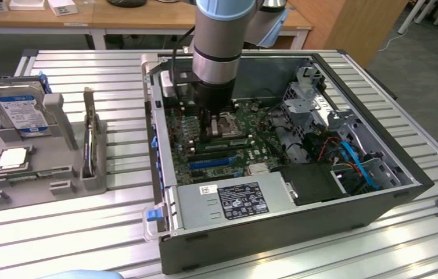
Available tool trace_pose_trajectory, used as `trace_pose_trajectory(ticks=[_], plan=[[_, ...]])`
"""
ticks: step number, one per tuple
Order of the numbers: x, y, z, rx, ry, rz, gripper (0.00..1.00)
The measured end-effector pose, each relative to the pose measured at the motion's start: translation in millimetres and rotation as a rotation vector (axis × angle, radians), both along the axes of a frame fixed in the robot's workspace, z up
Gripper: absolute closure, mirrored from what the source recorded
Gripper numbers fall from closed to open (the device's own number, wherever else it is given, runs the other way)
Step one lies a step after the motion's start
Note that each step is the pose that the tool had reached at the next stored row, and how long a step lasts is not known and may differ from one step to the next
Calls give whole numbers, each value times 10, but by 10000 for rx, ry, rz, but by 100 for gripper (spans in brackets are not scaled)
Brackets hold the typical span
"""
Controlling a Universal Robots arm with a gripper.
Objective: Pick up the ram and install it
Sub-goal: 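Press down the ram until it locks into place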
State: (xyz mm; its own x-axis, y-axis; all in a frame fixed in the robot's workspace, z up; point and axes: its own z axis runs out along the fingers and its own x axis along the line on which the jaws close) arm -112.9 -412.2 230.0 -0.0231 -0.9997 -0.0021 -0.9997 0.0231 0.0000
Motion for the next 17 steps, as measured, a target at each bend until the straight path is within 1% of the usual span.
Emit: trace_pose_trajectory(ticks=[17], plan=[[-18, 0, -38, -18, -65, -1, 90]])
